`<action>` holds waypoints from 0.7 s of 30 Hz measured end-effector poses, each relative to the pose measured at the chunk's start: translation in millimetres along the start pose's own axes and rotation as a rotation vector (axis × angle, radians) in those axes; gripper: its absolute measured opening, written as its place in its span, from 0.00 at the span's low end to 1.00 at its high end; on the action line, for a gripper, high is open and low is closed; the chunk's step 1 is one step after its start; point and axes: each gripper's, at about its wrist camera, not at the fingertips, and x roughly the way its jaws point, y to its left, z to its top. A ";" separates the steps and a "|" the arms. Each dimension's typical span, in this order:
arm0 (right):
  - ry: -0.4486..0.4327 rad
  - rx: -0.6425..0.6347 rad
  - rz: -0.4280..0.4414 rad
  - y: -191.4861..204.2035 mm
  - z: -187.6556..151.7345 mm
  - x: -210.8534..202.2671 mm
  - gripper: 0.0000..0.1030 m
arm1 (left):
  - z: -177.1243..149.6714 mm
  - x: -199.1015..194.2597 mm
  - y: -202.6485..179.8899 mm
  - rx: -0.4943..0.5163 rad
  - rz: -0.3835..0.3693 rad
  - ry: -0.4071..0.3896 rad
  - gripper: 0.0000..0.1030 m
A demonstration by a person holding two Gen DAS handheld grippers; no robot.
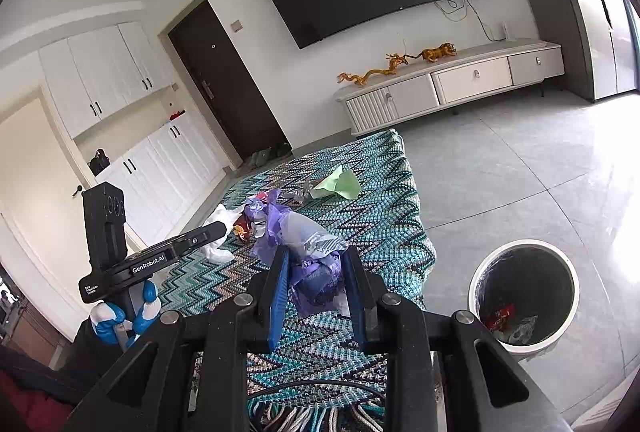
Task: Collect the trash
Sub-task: 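Lift both held items and carry them toward the white bin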
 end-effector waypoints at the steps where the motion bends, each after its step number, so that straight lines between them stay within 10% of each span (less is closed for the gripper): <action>1: -0.001 0.002 -0.001 -1.2 -0.5 -0.4 0.24 | 0.1 0.9 -0.3 0.001 0.000 0.002 0.20; 21: -0.130 0.050 -0.141 -48.9 1.1 -62.1 0.24 | 52.6 41.0 -96.8 0.151 -0.132 0.026 0.20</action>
